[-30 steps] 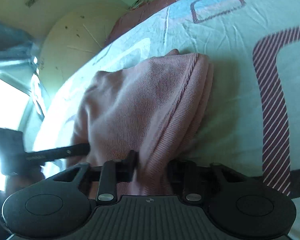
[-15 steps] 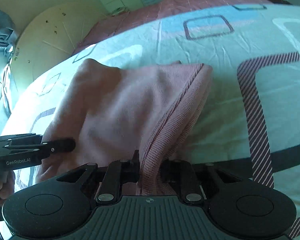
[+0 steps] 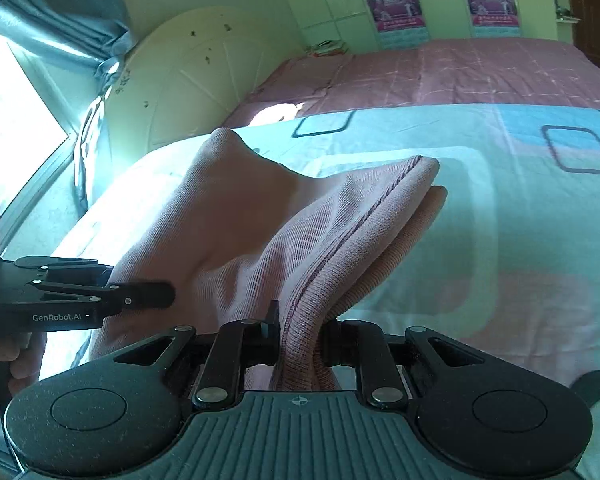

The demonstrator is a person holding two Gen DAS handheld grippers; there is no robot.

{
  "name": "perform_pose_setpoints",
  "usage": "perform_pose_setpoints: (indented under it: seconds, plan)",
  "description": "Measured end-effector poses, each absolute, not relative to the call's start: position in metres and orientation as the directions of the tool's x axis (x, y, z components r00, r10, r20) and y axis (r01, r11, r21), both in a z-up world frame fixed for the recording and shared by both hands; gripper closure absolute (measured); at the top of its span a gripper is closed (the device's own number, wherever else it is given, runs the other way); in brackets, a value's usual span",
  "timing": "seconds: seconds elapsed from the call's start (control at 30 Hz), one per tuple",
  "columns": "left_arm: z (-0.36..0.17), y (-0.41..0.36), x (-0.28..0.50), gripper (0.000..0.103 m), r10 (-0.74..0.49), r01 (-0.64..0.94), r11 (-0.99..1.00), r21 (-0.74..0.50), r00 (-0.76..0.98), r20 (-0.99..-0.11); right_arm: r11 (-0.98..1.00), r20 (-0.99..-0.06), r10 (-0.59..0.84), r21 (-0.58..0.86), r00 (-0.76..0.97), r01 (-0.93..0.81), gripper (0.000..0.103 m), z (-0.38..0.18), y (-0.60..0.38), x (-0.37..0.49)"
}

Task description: Fold small clothes

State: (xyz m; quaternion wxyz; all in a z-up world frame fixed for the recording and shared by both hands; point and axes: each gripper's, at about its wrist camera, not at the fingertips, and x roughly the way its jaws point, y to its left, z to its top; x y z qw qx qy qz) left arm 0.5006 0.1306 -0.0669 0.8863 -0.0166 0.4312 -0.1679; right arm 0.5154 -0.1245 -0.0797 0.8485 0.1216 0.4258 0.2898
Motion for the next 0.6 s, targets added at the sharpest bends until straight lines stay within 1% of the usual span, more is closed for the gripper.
perform_pose_setpoints:
  seconds: [0.13,0.2,0.27,0.3,0.33,0.4,0.47,0.53,0.57,0.6]
  plan:
    - [-0.080,0.186,0.497,0.074,-0.299,0.209,0.953,-0.217,0.556,-0.776,0.780,-0.657,0.622,0.471,0.426,-0.412,0.086,-0.094,-0.072,0.521]
    - [-0.096,0.207,0.501,0.071,-0.307,0.167,0.952,-0.258,0.529,-0.791,0.785,-0.676,0.614,0.472,0.407,-0.401,0.086,-0.109,-0.054,0.526]
    - [-0.117,0.223,0.506,0.059,-0.300,0.114,0.953,-0.282,0.501,-0.812,0.815,-0.718,0.574,0.451,0.393,-0.364,0.086,-0.130,-0.044,0.532]
    - [-0.128,0.229,0.505,0.041,-0.303,0.086,0.949,-0.302,0.504,-0.809,0.827,-0.742,0.557,0.455,0.374,-0.329,0.085,-0.145,-0.044,0.537]
    - [-0.135,0.232,0.504,0.032,-0.304,0.075,0.947,-0.311,0.517,-0.800,0.829,-0.749,0.556,0.468,0.362,-0.306,0.085,-0.156,-0.045,0.539]
    - [-0.144,0.238,0.500,0.032,-0.331,0.064,0.933,-0.354,0.538,-0.776,0.806,-0.718,0.592,0.537,0.367,-0.249,0.085,-0.168,-0.058,0.542]
    - [-0.144,0.238,0.499,0.032,-0.337,0.071,0.930,-0.360,0.551,-0.763,0.801,-0.713,0.598,0.545,0.366,-0.248,0.084,-0.168,-0.064,0.543]
    - [-0.140,0.240,0.496,0.032,-0.339,0.083,0.931,-0.357,0.562,-0.755,0.807,-0.720,0.590,0.533,0.366,-0.254,0.081,-0.163,-0.064,0.543]
    - [-0.135,0.243,0.493,0.032,-0.329,0.087,0.935,-0.343,0.574,-0.750,0.820,-0.727,0.572,0.513,0.381,-0.253,0.068,-0.157,-0.066,0.542]
    - [-0.127,0.248,0.488,0.035,-0.312,0.095,0.942,-0.322,0.600,-0.737,0.847,-0.731,0.532,0.468,0.428,-0.253,0.059,-0.146,-0.069,0.536]
